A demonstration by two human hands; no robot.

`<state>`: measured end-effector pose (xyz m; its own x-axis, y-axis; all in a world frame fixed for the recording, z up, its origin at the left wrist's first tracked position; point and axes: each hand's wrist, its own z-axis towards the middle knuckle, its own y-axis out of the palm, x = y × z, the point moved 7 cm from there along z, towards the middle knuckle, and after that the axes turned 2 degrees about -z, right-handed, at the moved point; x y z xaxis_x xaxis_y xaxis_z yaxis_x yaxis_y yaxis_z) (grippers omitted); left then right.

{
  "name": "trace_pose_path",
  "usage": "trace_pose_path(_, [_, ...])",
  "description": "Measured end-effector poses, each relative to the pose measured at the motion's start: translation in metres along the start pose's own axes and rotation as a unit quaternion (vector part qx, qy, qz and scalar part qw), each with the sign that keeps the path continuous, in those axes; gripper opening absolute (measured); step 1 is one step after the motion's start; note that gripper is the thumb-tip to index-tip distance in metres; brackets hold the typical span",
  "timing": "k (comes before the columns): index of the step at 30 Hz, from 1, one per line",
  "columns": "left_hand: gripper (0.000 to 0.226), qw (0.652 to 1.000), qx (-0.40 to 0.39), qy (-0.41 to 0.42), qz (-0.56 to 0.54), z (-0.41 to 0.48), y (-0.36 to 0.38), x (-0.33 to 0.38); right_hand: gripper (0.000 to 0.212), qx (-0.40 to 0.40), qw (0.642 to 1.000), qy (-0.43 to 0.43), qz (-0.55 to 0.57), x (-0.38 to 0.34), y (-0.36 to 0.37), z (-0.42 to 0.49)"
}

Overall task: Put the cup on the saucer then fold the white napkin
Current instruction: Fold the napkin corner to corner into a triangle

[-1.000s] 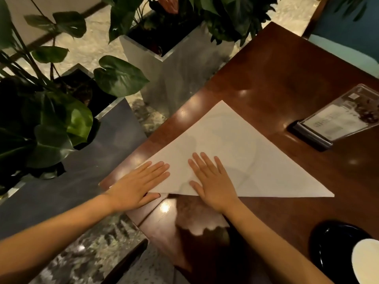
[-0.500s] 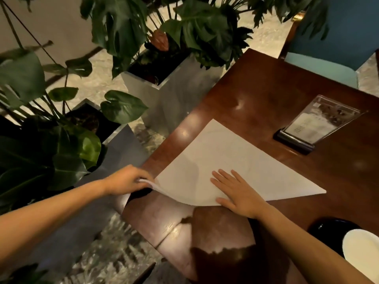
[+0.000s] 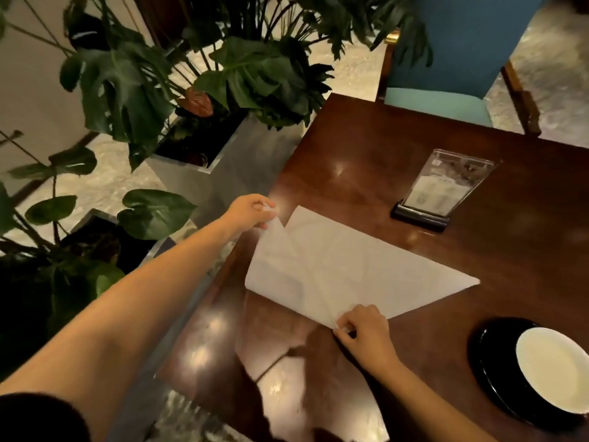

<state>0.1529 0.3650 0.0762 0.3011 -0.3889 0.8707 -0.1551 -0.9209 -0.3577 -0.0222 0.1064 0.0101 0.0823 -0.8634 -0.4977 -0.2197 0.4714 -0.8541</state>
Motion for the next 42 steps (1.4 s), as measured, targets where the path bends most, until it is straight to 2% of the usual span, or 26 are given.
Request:
trace_pose_path(6, [0.005, 0.992, 0.006, 0.020, 0.123, 0.044, 0.047, 0.008, 0.018, 0.009, 0.997, 0.079, -0.011, 0.001, -0.005, -0.004])
trace_pose_path(13, [0.011, 0.973, -0.010, 0.051, 0.223, 0.066, 0.070, 0.000, 0.019, 0.001, 0.990, 0.137, -0.017, 0.002, -0.009, -0.011])
trace_pose_path(17, [0.033, 0.946, -0.029, 0.113, 0.302, 0.069, 0.073, 0.009, 0.020, 0.002, 0.990, 0.138, -0.018, -0.002, -0.012, -0.013])
trace_pose_path(21, [0.028, 0.939, -0.046, 0.116, 0.321, 0.062, 0.074, 0.011, 0.020, -0.001, 0.987, 0.156, -0.028, 0.003, -0.015, -0.017])
trace_pose_path(24, [0.027, 0.942, -0.053, 0.098, 0.318, 0.048, 0.075, 0.005, 0.018, -0.043, 0.981, 0.186, -0.017, 0.015, -0.014, -0.024])
trace_pose_path(26, [0.035, 0.949, -0.025, 0.087, 0.302, 0.037, 0.070, -0.008, 0.014, -0.066, 0.977, 0.202, -0.028, 0.021, -0.019, -0.029])
trace_pose_path(27, [0.038, 0.953, 0.014, 0.092, 0.290, 0.026, 0.065, -0.012, 0.013, -0.062, 0.976, 0.202, -0.045, 0.020, -0.024, -0.029])
trace_pose_path(29, [0.036, 0.945, 0.098, 0.159, 0.270, -0.005, 0.066, -0.014, 0.025, 0.021, 0.986, 0.153, -0.057, 0.004, -0.035, -0.021])
trace_pose_path(31, [0.036, 0.931, 0.119, 0.224, 0.264, -0.041, 0.086, -0.018, 0.039, 0.083, 0.995, 0.042, -0.024, -0.026, -0.032, -0.001])
trace_pose_path(33, [0.041, 0.919, 0.089, 0.244, 0.296, -0.064, 0.111, -0.033, 0.047, 0.033, 0.995, -0.065, -0.063, -0.052, -0.003, 0.017])
trace_pose_path(35, [0.046, 0.895, 0.051, 0.229, 0.380, -0.069, 0.128, -0.052, 0.052, -0.033, 0.983, -0.121, -0.131, -0.057, 0.026, 0.027])
trace_pose_path(38, [0.055, 0.860, 0.030, 0.207, 0.465, -0.063, 0.134, -0.068, 0.058, -0.057, 0.973, -0.142, -0.175, -0.047, 0.040, 0.026])
trace_pose_path(42, [0.060, 0.847, 0.024, 0.191, 0.495, -0.059, 0.131, -0.073, 0.059, -0.056, 0.967, -0.157, -0.191, -0.032, 0.037, 0.009])
